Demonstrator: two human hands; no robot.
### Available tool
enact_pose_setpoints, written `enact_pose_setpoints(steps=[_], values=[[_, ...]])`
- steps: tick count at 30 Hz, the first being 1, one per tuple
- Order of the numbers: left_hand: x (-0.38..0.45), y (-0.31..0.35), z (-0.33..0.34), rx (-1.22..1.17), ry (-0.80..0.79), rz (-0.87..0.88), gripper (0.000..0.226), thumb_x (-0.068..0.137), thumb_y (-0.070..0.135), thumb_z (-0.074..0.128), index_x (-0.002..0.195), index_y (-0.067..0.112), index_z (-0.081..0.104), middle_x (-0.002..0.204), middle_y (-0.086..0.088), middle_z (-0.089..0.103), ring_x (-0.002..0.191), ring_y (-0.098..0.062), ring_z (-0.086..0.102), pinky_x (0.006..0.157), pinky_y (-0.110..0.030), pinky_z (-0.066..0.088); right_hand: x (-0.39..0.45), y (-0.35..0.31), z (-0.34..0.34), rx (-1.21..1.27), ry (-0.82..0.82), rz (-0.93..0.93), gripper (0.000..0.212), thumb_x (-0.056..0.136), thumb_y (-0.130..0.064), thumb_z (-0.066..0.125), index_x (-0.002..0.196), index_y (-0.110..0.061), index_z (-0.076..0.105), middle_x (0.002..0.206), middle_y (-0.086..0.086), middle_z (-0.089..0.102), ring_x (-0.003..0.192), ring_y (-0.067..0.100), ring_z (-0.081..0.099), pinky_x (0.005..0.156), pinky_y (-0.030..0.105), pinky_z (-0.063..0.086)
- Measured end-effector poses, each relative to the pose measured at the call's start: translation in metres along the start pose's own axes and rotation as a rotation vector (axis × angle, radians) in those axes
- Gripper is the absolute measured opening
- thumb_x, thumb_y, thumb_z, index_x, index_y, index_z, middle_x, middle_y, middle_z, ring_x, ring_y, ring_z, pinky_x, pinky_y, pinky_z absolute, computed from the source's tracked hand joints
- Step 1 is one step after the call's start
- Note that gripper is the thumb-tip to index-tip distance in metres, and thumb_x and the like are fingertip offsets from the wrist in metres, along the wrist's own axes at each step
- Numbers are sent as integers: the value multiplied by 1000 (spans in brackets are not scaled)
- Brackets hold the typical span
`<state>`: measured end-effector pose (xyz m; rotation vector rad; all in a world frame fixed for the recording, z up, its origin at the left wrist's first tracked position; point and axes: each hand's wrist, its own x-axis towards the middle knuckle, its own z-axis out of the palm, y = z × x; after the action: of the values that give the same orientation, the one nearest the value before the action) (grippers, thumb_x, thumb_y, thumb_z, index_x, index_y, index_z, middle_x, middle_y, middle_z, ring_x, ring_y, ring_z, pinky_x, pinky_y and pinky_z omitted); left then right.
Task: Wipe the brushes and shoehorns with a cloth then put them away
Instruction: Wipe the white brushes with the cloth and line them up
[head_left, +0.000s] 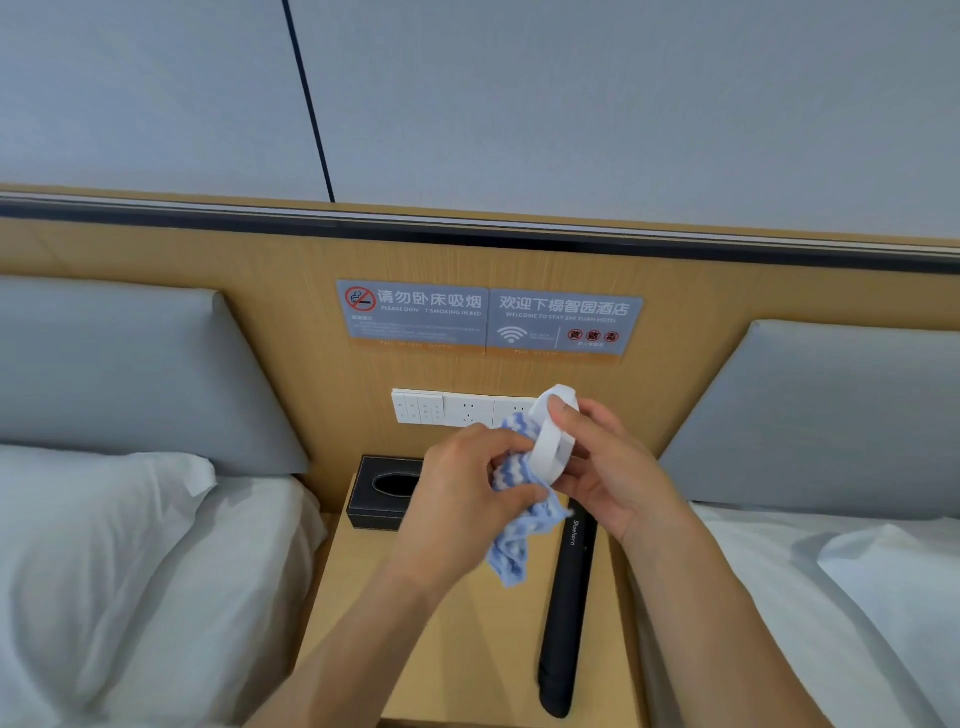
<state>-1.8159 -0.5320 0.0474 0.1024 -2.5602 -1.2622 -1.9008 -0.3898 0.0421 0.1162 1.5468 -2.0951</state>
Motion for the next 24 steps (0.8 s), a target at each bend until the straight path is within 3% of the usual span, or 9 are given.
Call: enact_pose_setpoints(steps=[5,9,12,15,19,21,24], values=[[-6,8,18,-57,230,-102,31,76,24,82,103,27,66,86,15,61,79,-1,60,68,-13,47,-3,6,18,162,83,-53,70,56,-39,85,117,-16,60,81,5,77,69,18,74,55,28,56],[-3,7,13,-53,250,-64,32,78,23,80,106,27,66,90,11,60,82,-1,60,71,-10,46,-4,4,21,174,76,-38,73,54,-39,87,117,-17,56,82,6,77,73,21,74,59,31,59],[9,-1,-4,-8,136,12,30,76,19,80,104,23,68,87,12,59,79,0,58,69,-4,39,-3,-1,11,105,29,13,66,53,-37,88,106,-18,53,82,6,76,70,22,72,64,35,59],[23,-8,-27,113,-17,85,31,74,17,79,104,21,71,88,11,60,77,1,56,67,-5,36,-2,-1,0,52,6,80,63,56,-34,87,106,-15,54,109,15,75,93,29,74,86,39,57],[39,-12,-56,210,-269,177,31,75,19,79,105,22,71,91,12,60,78,1,56,69,-16,40,-5,3,-9,16,-81,156,61,60,-30,89,110,-11,59,120,18,68,105,30,68,98,45,52],[44,-10,-69,238,-417,212,28,77,20,77,103,27,71,94,13,61,81,-5,58,71,-26,45,-7,1,-13,-61,-208,180,50,66,-25,89,108,-9,67,123,19,66,105,28,64,97,44,49],[52,-2,-79,247,-518,260,31,76,16,75,103,30,71,95,13,60,82,-10,58,72,-32,48,-9,-5,-15,-160,-378,185,45,67,-24,85,110,-16,76,121,12,70,106,25,67,87,39,57]])
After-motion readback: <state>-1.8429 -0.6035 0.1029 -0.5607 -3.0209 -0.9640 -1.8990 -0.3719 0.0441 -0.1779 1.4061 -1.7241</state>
